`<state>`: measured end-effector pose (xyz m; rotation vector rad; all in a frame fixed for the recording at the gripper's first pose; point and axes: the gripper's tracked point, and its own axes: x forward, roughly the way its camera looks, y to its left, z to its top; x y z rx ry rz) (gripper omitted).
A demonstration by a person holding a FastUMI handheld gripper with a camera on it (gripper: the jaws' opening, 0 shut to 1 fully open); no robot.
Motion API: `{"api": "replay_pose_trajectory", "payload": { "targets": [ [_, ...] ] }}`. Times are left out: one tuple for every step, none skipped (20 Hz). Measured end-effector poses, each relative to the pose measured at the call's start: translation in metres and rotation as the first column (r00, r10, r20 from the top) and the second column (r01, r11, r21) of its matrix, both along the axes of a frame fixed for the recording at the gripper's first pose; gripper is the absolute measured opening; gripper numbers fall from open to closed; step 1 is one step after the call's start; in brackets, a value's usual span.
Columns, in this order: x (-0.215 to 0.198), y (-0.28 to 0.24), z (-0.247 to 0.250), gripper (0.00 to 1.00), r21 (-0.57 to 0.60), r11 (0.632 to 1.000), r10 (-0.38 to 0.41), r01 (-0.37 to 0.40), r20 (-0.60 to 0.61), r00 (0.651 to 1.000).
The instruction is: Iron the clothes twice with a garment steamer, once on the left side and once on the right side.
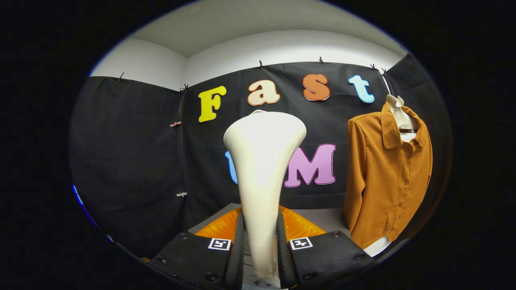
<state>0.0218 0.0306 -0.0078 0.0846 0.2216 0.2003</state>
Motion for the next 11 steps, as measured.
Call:
{"api": "replay_pose_trajectory", "payload": {
  "targets": [
    [-0.0007,-0.0011,0.0004,0.38,0.0,1.0,-0.002,0.002,0.001,1.0],
    [-0.0009,-0.0012,0.0009,0.38,-0.001,1.0,-0.002,0.002,0.002,1.0],
    [-0.0016,-0.0007,0.0011,0.38,-0.001,1.0,-0.002,0.002,0.003,1.0],
    [-0.0017,-0.0006,0.0011,0.38,-0.003,1.0,-0.002,0.002,0.003,1.0],
    [-0.0023,-0.0007,0.0012,0.38,-0.005,1.0,-0.002,0.002,0.004,1.0],
    [-0.0024,-0.0007,0.0013,0.38,-0.007,1.0,-0.002,0.002,0.005,1.0],
    [-0.0036,-0.0002,0.0021,0.38,-0.008,1.0,-0.001,0.001,0.006,1.0],
    [-0.0039,-0.0003,0.0024,0.38,-0.007,1.0,0.0,0.0,0.008,1.0],
    [-0.0047,-0.0001,0.002,0.38,-0.007,1.0,0.002,-0.002,0.009,1.0],
    [-0.0049,0.0002,0.0022,0.38,-0.008,1.0,0.003,-0.003,0.01,1.0],
    [-0.0057,0.0012,0.0018,0.38,-0.009,1.0,0.004,-0.004,0.009,1.0]
  ]
}}
